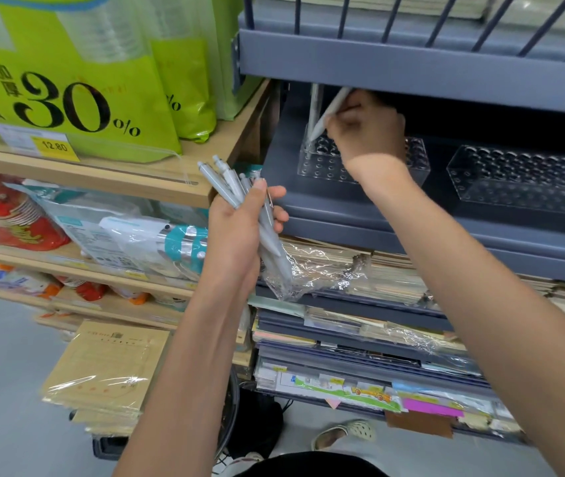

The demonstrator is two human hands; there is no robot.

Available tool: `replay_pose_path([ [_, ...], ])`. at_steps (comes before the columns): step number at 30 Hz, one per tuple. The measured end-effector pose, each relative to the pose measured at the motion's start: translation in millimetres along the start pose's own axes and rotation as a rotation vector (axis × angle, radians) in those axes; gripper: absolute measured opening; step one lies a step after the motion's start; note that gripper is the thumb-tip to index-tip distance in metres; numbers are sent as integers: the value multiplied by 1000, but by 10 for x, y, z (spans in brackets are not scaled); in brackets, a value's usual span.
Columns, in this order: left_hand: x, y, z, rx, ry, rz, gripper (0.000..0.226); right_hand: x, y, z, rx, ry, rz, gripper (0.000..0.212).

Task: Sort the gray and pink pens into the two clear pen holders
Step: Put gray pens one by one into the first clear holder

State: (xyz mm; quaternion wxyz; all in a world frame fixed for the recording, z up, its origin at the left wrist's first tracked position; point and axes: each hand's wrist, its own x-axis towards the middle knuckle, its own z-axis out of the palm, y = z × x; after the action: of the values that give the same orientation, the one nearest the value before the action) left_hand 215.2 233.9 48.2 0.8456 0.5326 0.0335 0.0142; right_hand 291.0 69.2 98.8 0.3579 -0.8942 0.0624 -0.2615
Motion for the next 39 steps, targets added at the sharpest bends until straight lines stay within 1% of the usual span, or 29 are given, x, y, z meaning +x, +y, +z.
replay_pose_path([
  [2, -1, 2, -12, -8, -1, -6, 8, 35, -17, 52, -56, -46, -1, 16],
  [3, -2, -1, -21, -12, 2, -10, 8, 51, -21, 76, -74, -64, -8, 11],
  [4, 0, -5, -29, -16, 5, -14, 7, 62, -32, 92, -85, -74, -10, 11],
  [6, 10, -16, -43, -22, 17, -20, 5, 76, -50, 109, -100, -87, -3, 15],
  [9, 26, -32, -66, -18, 41, -18, 7, 80, -81, 110, -134, -114, 1, 17],
  [14, 28, -58, -111, 5, 62, -50, 10, 65, -142, 92, -146, -128, 26, 18],
  [18, 24, -51, -125, 4, 63, -43, 11, 48, -153, 90, -147, -112, 41, 18],
  [21, 6, -42, -132, 20, 12, -19, 8, 46, -129, 98, -133, -102, 47, 16],
  [24, -13, -34, -112, 4, -23, 0, 9, 43, -101, 71, -75, -108, 65, 16],
  [27, -15, -26, -85, -33, -4, 26, 9, -35, -103, -23, -14, -30, 46, 21],
  [29, -11, -18, -67, -80, 7, 37, 9, -172, -99, -103, 110, 10, 54, 14],
  [30, -9, -16, -58, -95, 10, 42, 9, -282, -93, -145, 220, -9, 87, 7],
  [32, 1, -12, -36, -108, 14, 52, 10, -550, -74, -225, 379, -103, 153, 12],
  [34, 15, -16, -9, -124, 9, 62, 9, -832, -33, -279, 424, -252, 189, 15],
  [36, 30, -33, 21, -141, -8, 66, 7, -1074, -17, -287, 441, -399, 214, 13],
  [37, 31, -45, 35, -146, -20, 64, 6, -1160, -12, -270, 454, -454, 214, 12],
  [39, 27, -72, 64, -149, -42, 64, 8, -1264, -5, -220, 493, -496, 202, 12],
])
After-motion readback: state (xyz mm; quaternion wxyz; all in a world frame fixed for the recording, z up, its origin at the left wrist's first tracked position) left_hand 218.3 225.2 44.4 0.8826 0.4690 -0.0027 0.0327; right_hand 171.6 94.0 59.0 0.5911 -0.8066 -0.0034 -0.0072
